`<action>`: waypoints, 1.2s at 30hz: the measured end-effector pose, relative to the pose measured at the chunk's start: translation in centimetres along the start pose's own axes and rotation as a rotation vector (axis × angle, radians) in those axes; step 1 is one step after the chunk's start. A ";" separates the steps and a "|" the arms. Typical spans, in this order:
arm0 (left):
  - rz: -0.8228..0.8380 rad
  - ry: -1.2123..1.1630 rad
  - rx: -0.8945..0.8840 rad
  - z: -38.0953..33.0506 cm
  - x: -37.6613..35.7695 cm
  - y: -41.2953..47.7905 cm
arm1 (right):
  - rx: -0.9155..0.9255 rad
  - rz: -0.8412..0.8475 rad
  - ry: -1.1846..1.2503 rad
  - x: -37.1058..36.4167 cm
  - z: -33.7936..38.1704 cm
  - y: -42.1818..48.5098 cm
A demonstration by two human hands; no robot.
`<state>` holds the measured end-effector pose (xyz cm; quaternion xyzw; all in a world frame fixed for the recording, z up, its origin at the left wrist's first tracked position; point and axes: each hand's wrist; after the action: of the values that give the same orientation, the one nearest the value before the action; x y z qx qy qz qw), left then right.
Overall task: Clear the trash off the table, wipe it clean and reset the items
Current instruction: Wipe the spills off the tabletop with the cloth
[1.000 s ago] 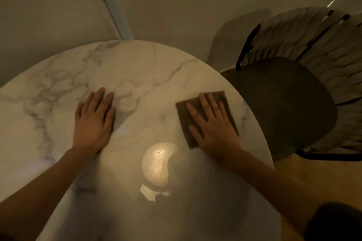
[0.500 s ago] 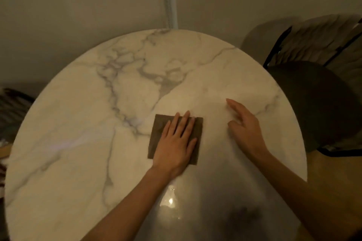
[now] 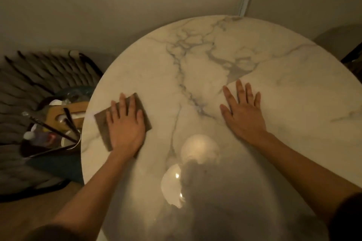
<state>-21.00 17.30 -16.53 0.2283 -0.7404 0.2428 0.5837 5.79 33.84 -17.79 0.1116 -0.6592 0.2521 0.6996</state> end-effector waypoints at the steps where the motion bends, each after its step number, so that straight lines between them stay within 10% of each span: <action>1: 0.011 0.016 -0.082 -2.9 -0.8 0.2 | 0.000 0.002 -0.003 0.0 0.0 0.0; 6: 0.226 0.115 -0.918 -10.1 -2.9 -3.4 | 0.006 0.016 0.070 0.1 0.0 0.0; 12: 0.095 0.022 -0.382 -11.5 -2.6 6.9 | 0.142 -0.064 0.136 1.6 -3.4 1.0; 18: 0.250 0.138 -1.048 -17.6 -4.6 2.1 | 0.060 -0.206 0.517 1.7 -5.1 3.0; 29: 0.101 0.075 -0.431 -21.4 -3.1 23.1 | 0.095 -0.126 0.266 3.7 -9.3 13.9; 36: 0.239 0.096 -0.726 -23.0 -4.9 3.2 | 0.103 -0.105 0.371 4.3 -9.6 14.4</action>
<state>-4.63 34.43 -17.00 -0.0928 -0.7713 0.0418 0.6283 6.91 51.67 -17.13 0.1332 -0.4982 0.2648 0.8148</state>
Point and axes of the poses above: each hand's wrist, its own y-axis towards the middle knuckle, its own x-axis out of the back of the hand, z = x × y, and after that the axes turned 4 degrees about z, right-handed
